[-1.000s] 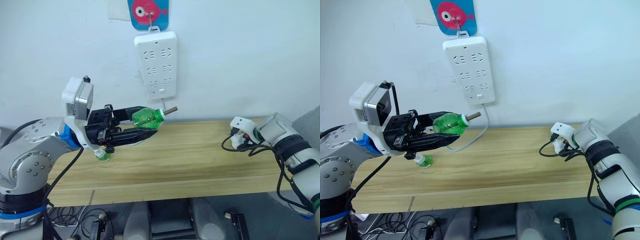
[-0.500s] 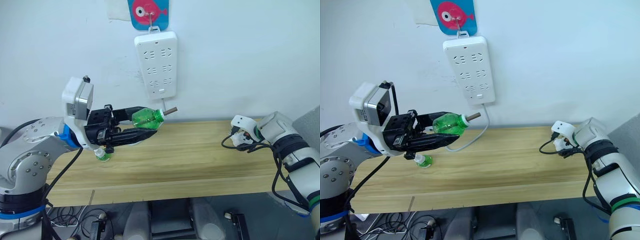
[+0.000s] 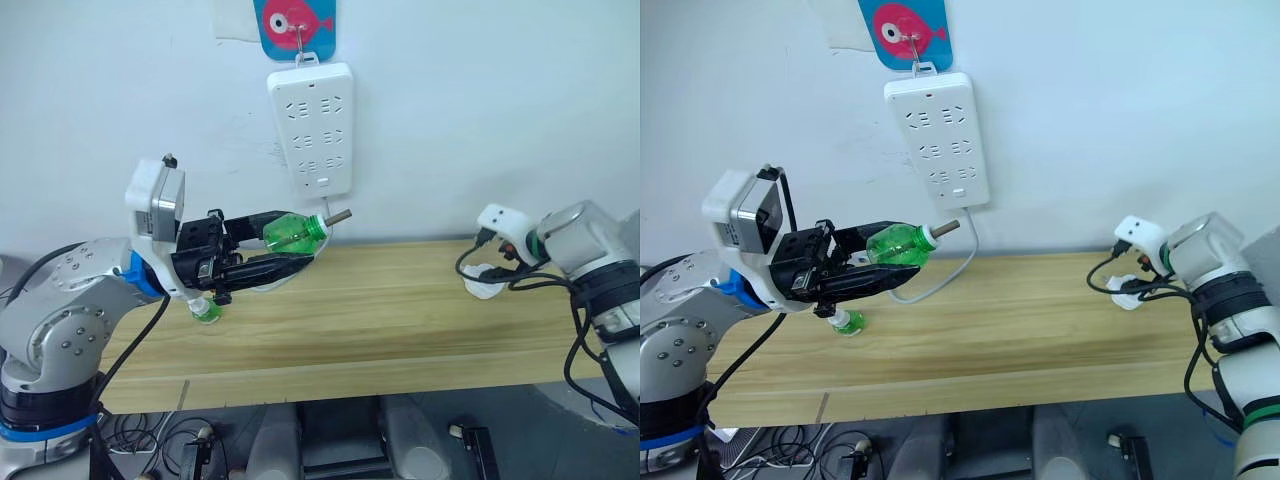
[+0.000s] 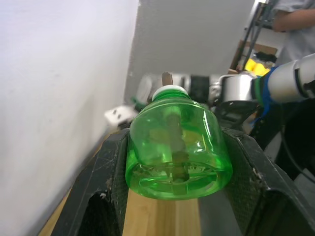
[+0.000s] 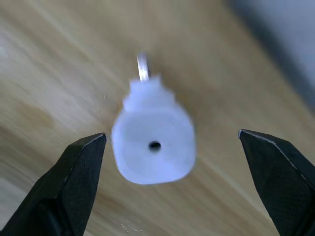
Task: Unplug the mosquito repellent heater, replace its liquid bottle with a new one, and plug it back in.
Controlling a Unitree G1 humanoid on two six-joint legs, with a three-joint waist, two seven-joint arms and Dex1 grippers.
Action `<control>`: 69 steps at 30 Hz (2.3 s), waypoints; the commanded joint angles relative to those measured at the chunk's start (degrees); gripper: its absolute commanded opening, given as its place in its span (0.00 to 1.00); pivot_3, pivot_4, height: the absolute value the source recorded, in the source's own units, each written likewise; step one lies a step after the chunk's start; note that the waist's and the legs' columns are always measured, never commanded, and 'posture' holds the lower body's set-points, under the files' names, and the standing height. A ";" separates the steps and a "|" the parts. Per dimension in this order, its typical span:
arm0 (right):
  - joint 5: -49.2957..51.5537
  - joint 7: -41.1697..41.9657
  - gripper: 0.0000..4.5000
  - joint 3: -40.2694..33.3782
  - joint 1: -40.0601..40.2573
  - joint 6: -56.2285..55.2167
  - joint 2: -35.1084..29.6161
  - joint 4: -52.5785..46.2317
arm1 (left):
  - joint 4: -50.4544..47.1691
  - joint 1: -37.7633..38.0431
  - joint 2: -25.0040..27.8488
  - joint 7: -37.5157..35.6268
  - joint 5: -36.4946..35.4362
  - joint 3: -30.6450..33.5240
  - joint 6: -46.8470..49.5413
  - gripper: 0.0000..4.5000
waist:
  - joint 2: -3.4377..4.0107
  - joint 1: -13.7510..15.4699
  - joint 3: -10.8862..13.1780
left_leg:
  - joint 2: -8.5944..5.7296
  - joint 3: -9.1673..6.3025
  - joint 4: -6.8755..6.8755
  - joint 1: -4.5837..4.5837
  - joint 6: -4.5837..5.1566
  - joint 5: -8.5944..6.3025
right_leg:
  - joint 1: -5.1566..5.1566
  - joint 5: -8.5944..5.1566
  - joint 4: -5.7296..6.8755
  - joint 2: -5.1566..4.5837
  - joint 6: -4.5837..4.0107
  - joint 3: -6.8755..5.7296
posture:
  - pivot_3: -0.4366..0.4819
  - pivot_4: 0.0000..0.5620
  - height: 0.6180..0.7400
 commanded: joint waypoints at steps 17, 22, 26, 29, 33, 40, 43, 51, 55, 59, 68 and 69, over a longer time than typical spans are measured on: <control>51.93 -15.51 1.00 -39.39 17.20 40.08 22.24 -45.35 | 1.39 0.57 -6.46 0.71 6.49 -0.47 -10.54 0.50 | -0.02 0.13 -0.02 | -0.06 -0.05 0.03 0.02 -0.01 0.01 | 0.06 0.02 0.11 -0.03 0.00 -0.04 | 0.31 0.49 0.92; 62.17 -28.14 1.00 -42.08 15.17 40.08 27.85 -43.93 | 0.68 1.86 -7.10 1.89 5.96 -0.25 -10.65 0.50 | -0.01 -0.11 -0.01 | -0.04 -0.07 0.03 0.03 0.00 0.01 | 0.06 0.02 0.13 -0.03 0.00 -0.05 | 0.31 0.53 0.92; 67.53 -38.97 1.00 -43.60 12.92 40.08 33.80 -44.07 | 0.98 2.77 -8.02 2.71 6.43 0.09 -11.79 0.50 | 0.00 -0.29 0.00 | -0.01 -0.07 0.01 0.04 0.00 0.01 | 0.05 0.01 0.15 0.01 0.00 -0.04 | 0.31 0.55 0.92; 71.34 -46.04 1.00 -44.62 12.07 40.08 37.51 -44.20 | 1.30 3.24 -8.86 2.99 7.21 0.03 -13.12 0.50 | 0.01 -0.26 0.00 | 0.00 -0.08 0.00 0.04 0.00 0.01 | 0.05 0.01 0.12 0.02 -0.01 -0.04 | 0.30 0.55 0.92; 75.32 -53.04 1.00 -45.76 11.04 40.08 41.68 -44.37 | 1.65 3.31 -9.78 3.33 8.19 -0.52 -14.65 0.50 | 0.01 -0.27 0.00 | 0.00 -0.07 0.00 0.04 0.00 0.01 | 0.05 0.01 0.13 0.02 -0.01 -0.04 | 0.30 0.55 0.92; 89.80 -65.01 1.00 -44.46 9.90 34.91 43.14 -42.21 | 2.20 3.10 -10.39 3.11 9.29 -0.88 -15.77 0.50 | 0.04 -0.29 0.02 | 0.01 -0.07 -0.03 0.04 0.01 0.00 | 0.04 0.01 0.11 0.02 -0.01 -0.02 | 0.30 0.56 0.92; 98.68 -71.22 1.00 -40.58 10.24 29.24 40.82 -41.23 | 2.65 2.77 -10.82 3.14 10.01 -1.22 -16.53 0.50 | 0.05 -0.31 0.03 | 0.01 -0.06 -0.03 0.05 0.01 0.00 | 0.03 0.01 0.11 0.02 -0.01 -0.01 | 0.30 0.57 0.92; 113.72 -81.40 1.00 -28.58 10.43 14.16 31.50 -41.39 | 3.25 2.21 -11.70 2.94 11.27 -2.54 -17.83 0.50 | 0.05 -0.33 0.04 | 0.02 -0.06 -0.05 0.04 0.02 0.00 | 0.03 0.01 0.07 0.03 -0.01 -0.02 | 0.30 0.56 0.92; 115.41 -81.76 1.00 -25.01 9.84 9.83 28.46 -41.45 | 3.44 1.91 -11.99 2.93 11.52 -3.04 -18.21 0.50 | 0.05 -0.31 0.04 | 0.03 -0.06 -0.04 0.03 0.02 0.00 | 0.03 0.01 0.06 0.04 -0.01 -0.02 | 0.30 0.55 0.92; 115.85 -81.11 1.00 -22.50 9.46 6.92 26.61 -41.46 | 3.16 1.82 -12.35 3.05 11.61 -3.41 -18.35 0.50 | 0.05 -0.29 0.04 | 0.03 -0.07 -0.06 0.03 0.02 0.00 | 0.03 0.01 0.04 0.04 -0.02 -0.02 | 0.31 0.55 0.92; 115.71 -79.83 1.00 -19.16 8.68 2.98 24.14 -41.37 | 3.13 1.78 -12.24 2.50 11.94 -3.85 -18.54 0.50 | 0.05 -0.26 0.04 | 0.03 -0.07 -0.09 0.02 0.02 0.00 | 0.03 0.00 -0.01 0.04 -0.02 -0.02 | 0.31 0.54 0.92; 115.63 -79.74 1.00 -18.91 8.58 2.78 23.96 -41.37 | 3.15 1.74 -12.22 2.40 12.04 -3.99 -18.63 0.50 | 0.04 -0.24 0.04 | 0.03 -0.07 -0.09 0.02 0.02 0.00 | 0.03 0.00 -0.01 0.04 -0.02 -0.02 | 0.31 0.54 0.92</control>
